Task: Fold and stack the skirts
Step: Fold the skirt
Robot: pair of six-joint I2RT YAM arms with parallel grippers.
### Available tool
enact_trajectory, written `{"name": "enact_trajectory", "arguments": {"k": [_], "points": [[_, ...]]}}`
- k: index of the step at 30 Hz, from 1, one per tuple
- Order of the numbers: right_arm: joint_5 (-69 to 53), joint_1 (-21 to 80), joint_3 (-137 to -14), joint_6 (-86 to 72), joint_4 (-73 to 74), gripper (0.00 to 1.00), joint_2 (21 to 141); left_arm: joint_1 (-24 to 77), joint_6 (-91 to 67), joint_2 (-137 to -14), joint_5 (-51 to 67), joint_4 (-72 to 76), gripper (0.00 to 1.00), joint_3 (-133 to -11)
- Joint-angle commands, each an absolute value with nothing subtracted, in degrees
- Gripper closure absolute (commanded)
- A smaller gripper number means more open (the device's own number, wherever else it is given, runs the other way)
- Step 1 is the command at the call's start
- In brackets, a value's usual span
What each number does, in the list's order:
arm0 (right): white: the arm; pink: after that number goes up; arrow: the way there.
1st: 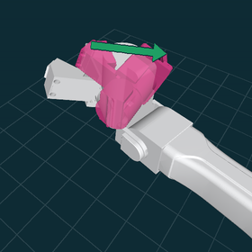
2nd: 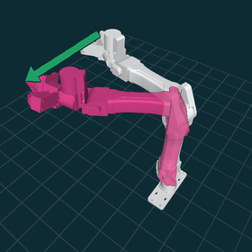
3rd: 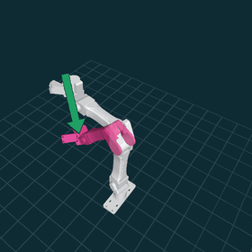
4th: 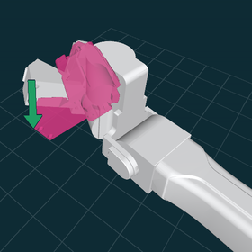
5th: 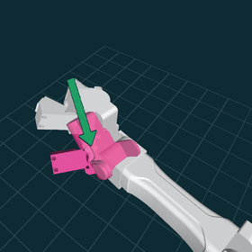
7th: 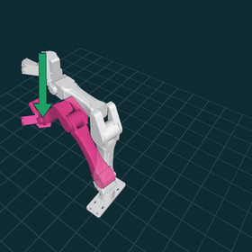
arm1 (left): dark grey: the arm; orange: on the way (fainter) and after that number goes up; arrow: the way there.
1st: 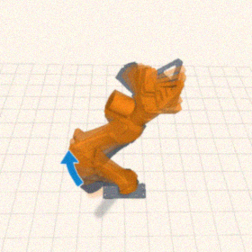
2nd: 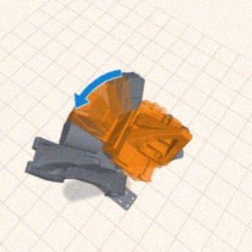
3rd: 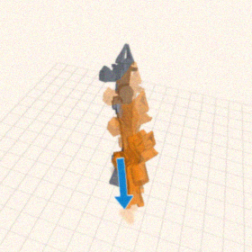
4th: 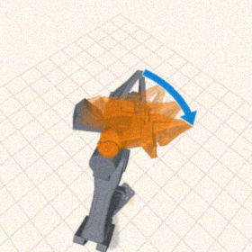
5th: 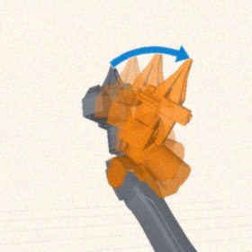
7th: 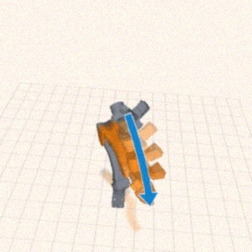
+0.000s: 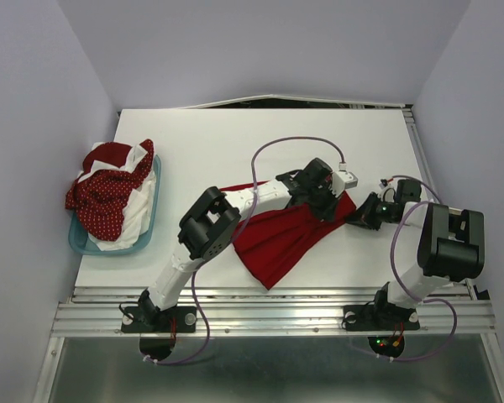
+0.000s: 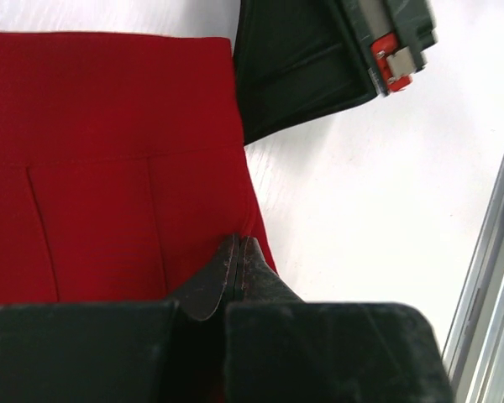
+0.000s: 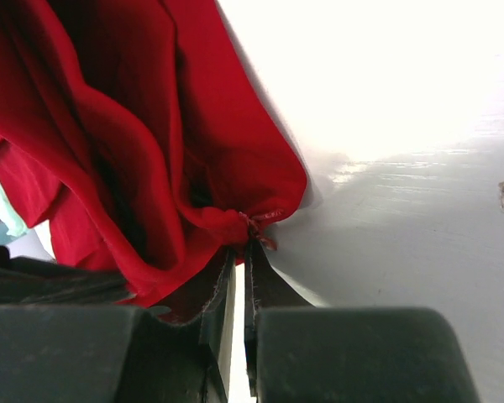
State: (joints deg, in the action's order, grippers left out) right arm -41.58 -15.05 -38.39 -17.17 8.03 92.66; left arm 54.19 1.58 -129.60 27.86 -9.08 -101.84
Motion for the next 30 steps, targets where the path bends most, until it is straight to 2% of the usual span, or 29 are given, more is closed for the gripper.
{"name": "enact_trajectory", "arguments": {"k": [1,8,10,14,15,17,18,21,27,30], "points": [[-39.38,-15.47,-36.13,-19.24,3.43,0.99,92.2,54.32,-1.3,-127.26,31.2,-8.44,1.0,-105.56],[-39.64,-15.47,-33.58,-22.15,0.79,0.99,91.41,54.93,-5.27,-130.86,33.22,-7.38,1.0,-106.61],[-39.38,-15.47,-34.01,-22.06,1.31,0.96,91.14,55.19,-5.71,-132.45,33.4,-7.38,1.0,-107.05],[-38.32,-15.47,-36.2,-20.57,4.47,0.79,89.65,55.11,-6.59,-134.38,33.84,-7.38,1.0,-105.74],[-37.1,-15.47,-36.82,-20.22,5.35,0.66,89.13,55.02,-6.77,-134.73,33.84,-7.38,1.0,-105.21],[-36.13,-15.47,-38.83,-19.69,8.69,0.62,88.16,54.76,-7.38,-135.0,34.01,-7.21,1.0,-103.54],[-35.43,-15.47,-39.54,-19.77,9.92,0.53,87.2,54.67,-7.73,-135.35,33.84,-7.21,1.0,-102.93],[-34.45,-15.47,-41.56,-20.3,15.89,0.45,86.05,54.32,-8.09,-136.05,34.1,-7.12,1.0,-102.13],[-30.5,-15.47,-44.21,-17.33,22.75,0.44,85.34,54.05,-8.44,-135.88,34.36,-6.33,1.0,-101.16],[-30.5,-16.0,-45.17,-14.68,24.7,0.49,84.12,53.79,-8.17,-135.62,34.8,-6.24,1.0,-101.16]]}}
